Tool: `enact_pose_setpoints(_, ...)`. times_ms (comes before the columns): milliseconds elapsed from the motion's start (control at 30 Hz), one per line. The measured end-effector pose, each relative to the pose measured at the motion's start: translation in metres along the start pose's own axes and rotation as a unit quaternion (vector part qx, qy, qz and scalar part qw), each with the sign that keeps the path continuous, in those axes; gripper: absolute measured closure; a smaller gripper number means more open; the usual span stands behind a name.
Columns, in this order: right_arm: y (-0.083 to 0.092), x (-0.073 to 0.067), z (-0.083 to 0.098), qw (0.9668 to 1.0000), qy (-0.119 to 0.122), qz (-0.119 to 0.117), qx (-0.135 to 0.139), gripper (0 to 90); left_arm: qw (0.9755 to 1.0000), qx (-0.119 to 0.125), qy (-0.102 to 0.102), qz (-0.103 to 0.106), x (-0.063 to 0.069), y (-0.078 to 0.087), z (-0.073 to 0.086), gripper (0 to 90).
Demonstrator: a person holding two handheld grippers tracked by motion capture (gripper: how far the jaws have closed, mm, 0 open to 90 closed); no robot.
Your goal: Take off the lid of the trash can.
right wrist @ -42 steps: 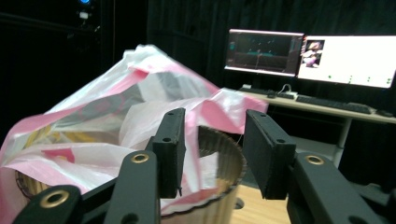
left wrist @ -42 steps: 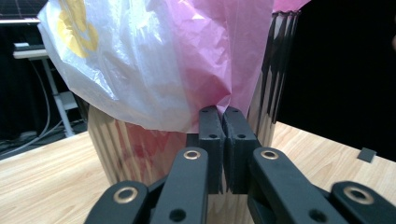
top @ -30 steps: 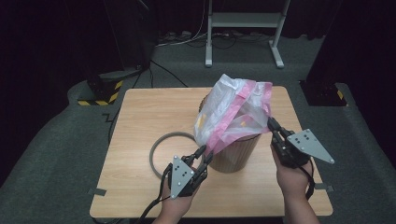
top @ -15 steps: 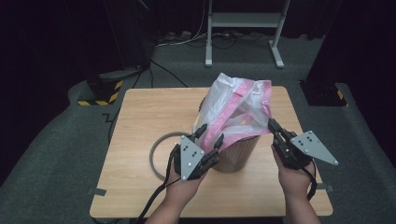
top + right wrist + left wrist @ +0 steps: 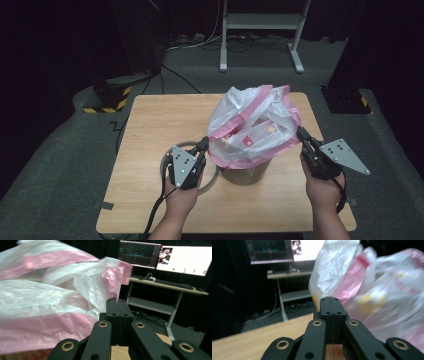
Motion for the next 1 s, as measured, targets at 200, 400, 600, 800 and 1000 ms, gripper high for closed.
enact_pose_setpoints(200, -0.016, 0.007, 0.0, 0.9997, -0.009, 0.01, -0.02, 89.5, 0.9996, -0.023, 0.01, 0.011, 0.004, 0.001, 0.02, 89.8)
enact_pose_setpoints(400, -0.018, 0.001, 0.003, 0.9994, -0.011, 0.006, -0.032, 89.5, 0.9999, -0.014, 0.003, 0.008, 0.01, 0.019, 0.006, 82.6)
enact_pose_setpoints(600, -0.016, -0.002, 0.004, 0.9987, -0.014, 0.008, -0.047, 89.5, 0.9999, -0.007, -0.014, 0.006, 0.018, 0.035, -0.019, 70.6)
enact_pose_setpoints(800, -0.021, 0.001, -0.005, 0.9978, -0.018, 0.01, -0.063, 89.5, 0.9993, -0.021, -0.025, 0.02, 0.018, 0.033, -0.048, 61.3)
enact_pose_setpoints(1000, -0.019, 0.002, -0.011, 0.9985, -0.003, 0.01, -0.053, 89.5, 0.9983, 0.006, -0.038, 0.044, 0.019, 0.019, -0.068, 50.0)
Point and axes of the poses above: each handheld gripper's, and its own axes: y roughly backward along the jaws, z roughly out of its underside, x roughly to its right, the point moved 3 cm from there along -y, roughly forward along the jaws, and after that the axes turned 15 degrees about z, right-handed, at the moved point
